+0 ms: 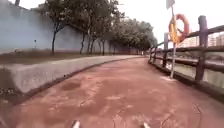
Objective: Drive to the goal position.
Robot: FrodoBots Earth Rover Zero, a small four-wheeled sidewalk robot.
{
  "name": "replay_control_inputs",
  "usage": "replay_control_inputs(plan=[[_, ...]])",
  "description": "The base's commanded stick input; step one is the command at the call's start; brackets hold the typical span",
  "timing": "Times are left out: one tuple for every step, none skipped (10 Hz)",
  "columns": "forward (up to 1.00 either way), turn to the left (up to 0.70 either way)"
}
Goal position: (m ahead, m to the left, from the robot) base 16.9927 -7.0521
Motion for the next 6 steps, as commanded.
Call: replay_control_inputs(plan=[[0.70, 0.00], [0.70, 0.00], [0.70, 0.00], [0.70, 0.00], [0.70, 0.00], [0.70, 0.00]])
